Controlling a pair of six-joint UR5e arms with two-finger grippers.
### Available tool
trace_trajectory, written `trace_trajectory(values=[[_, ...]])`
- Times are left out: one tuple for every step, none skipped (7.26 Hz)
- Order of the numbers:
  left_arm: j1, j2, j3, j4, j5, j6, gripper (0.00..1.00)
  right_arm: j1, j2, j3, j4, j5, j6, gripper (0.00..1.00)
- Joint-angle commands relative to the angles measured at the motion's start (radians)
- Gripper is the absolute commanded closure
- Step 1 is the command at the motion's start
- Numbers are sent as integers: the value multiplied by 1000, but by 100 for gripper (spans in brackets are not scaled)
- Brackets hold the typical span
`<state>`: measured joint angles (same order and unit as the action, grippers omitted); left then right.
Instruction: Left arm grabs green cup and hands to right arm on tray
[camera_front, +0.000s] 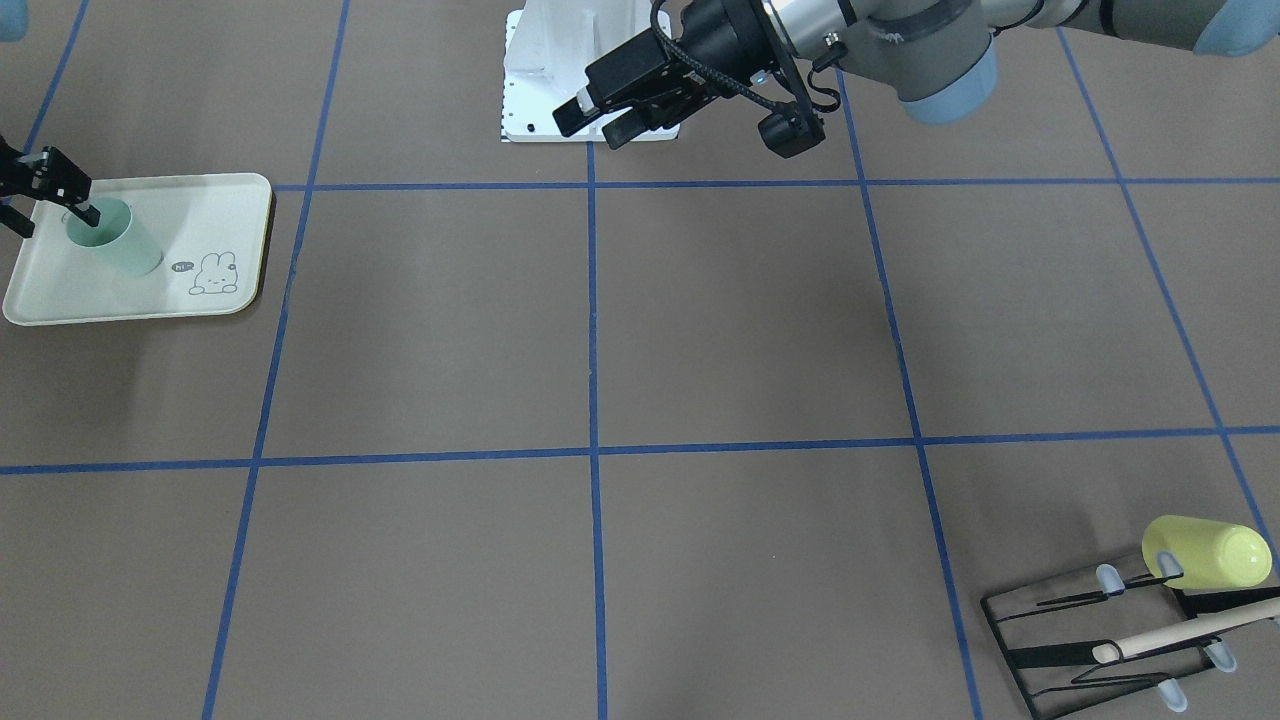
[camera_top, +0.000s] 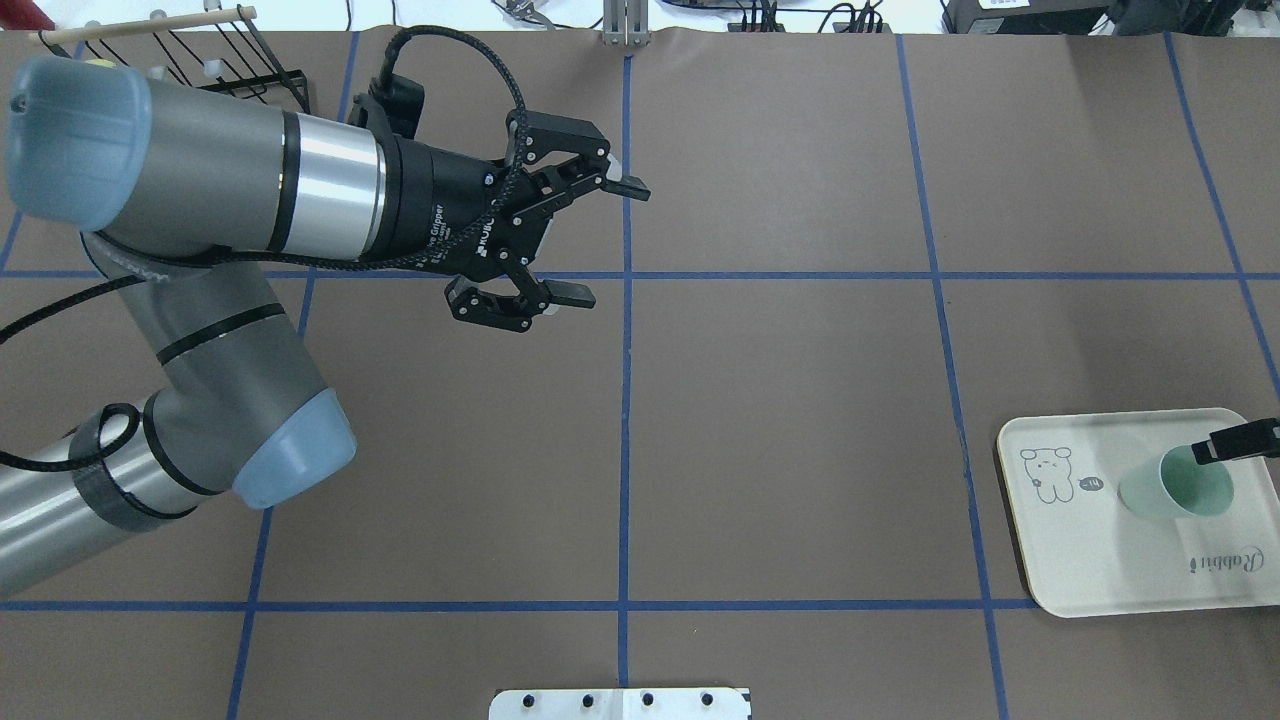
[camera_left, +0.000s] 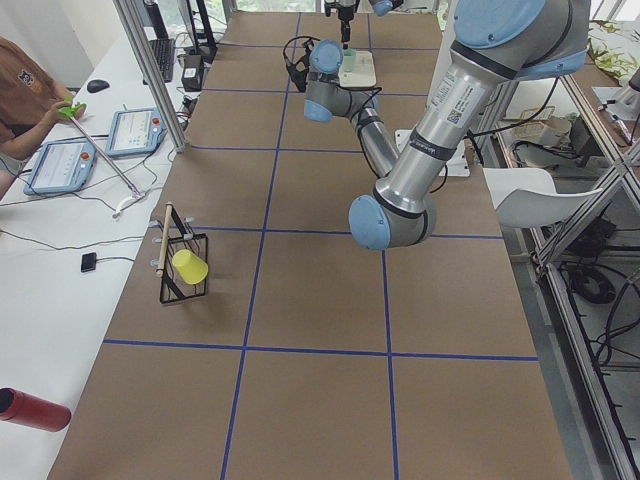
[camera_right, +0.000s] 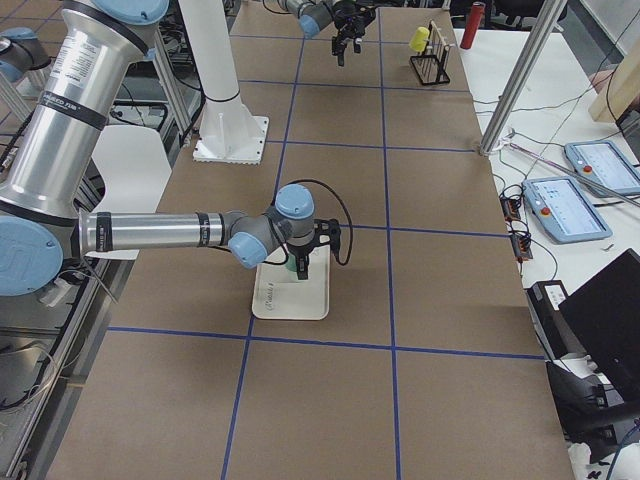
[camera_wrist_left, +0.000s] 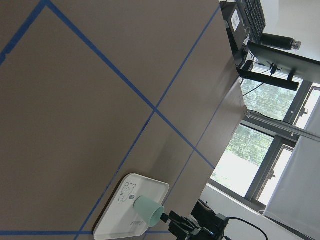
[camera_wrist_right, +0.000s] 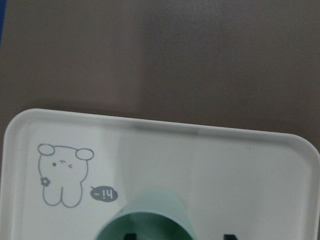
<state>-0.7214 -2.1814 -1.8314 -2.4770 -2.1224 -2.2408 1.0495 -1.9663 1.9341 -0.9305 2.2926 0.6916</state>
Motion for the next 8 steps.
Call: trace_trajectory(values=[[-152,49,0,94,-199,176,0,105,3,3,-2,41,-18,0],[-238,107,1,136,-282,342,0,139,7,0,-30,41,-59,0],[-325,200,3,159,-330,545,0,196,47,5,-145,44,-175,0],[-395,283,18,193,-352,749,0,275,90,6,-297,62,-324,0],[-447,337,35,290,-352,982,0,349,128,8,-429,64,-469,0],[-519,377,35,402,-346,1193,0,404,170,6,-536,62,-580,0],[-586,396,40,514,-334,1377,0,434,185,2,-613,51,-683,0],[-639,397,44,649,-259,1603,0,457,213,0,-654,48,-711,0]])
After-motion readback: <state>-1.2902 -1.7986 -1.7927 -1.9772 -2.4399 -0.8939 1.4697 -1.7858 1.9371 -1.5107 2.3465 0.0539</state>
